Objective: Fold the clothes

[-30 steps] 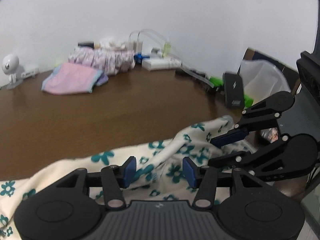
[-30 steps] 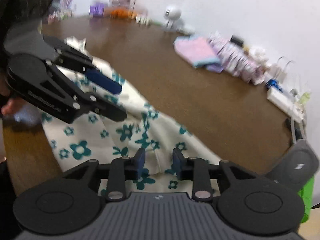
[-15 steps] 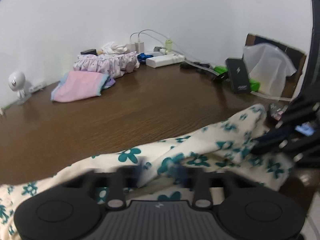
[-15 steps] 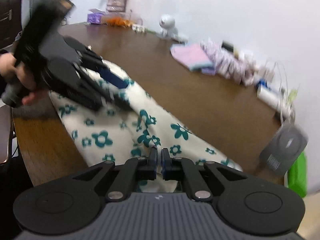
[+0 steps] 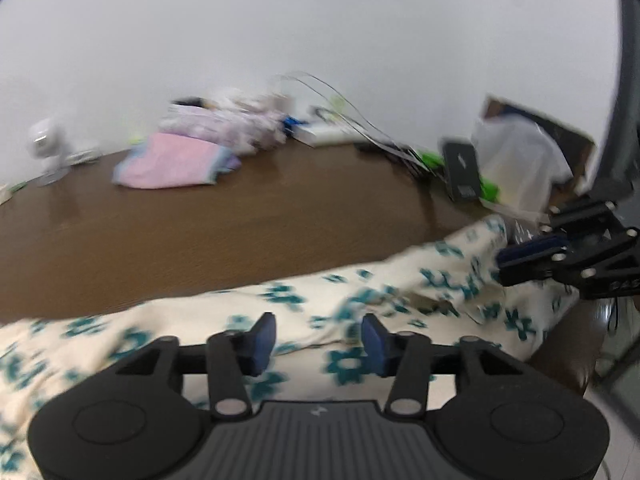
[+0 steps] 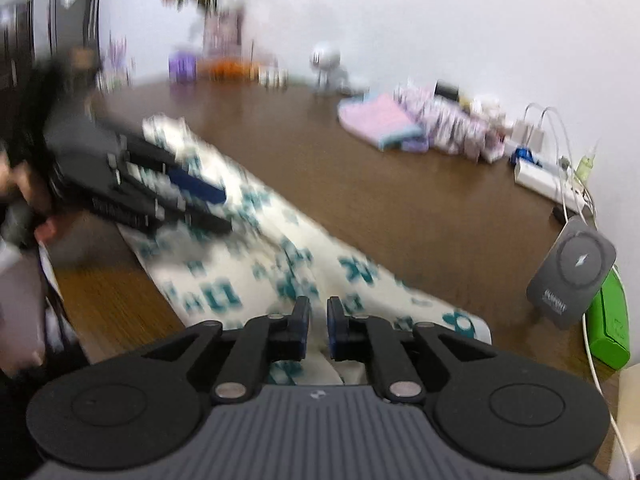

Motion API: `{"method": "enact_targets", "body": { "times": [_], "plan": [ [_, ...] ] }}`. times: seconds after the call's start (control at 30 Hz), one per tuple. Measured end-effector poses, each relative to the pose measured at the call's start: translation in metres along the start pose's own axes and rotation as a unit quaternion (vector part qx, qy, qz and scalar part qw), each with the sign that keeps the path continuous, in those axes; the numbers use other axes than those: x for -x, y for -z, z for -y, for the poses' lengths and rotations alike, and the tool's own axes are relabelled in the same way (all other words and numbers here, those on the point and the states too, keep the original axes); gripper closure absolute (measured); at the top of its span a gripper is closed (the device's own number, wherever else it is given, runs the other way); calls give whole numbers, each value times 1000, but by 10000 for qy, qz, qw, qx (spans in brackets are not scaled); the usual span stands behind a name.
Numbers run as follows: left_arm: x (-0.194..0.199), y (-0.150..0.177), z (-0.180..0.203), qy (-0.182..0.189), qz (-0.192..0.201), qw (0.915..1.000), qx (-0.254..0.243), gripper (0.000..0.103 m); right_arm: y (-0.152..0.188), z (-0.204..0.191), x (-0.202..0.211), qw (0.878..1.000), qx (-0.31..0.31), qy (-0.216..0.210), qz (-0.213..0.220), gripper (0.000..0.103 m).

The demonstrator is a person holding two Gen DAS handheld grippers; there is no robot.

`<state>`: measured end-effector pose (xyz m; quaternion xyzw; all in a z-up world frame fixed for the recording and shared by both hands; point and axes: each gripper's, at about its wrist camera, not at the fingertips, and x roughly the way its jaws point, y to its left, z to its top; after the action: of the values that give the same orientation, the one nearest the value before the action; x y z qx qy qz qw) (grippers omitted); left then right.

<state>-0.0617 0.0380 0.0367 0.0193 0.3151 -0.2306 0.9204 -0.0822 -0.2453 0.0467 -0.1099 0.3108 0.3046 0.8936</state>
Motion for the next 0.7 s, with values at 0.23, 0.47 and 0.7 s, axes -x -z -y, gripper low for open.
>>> {"method": "enact_targets", "body": {
  "times": [0.23, 0.47, 0.7],
  "plan": [
    [61, 39, -67, -1993, 135, 9583, 2045, 44, -15, 17, -26, 9981, -554, 226, 114, 92],
    [56, 51, -81, -2464, -163, 9483, 1992, 48, 8, -3, -57, 9956, -554, 564, -507, 91],
    [-4, 10, -113, -2155, -391, 9659, 1382, 48, 35, -27, -31, 9910, -843, 999, -275, 91]
  ]
}}
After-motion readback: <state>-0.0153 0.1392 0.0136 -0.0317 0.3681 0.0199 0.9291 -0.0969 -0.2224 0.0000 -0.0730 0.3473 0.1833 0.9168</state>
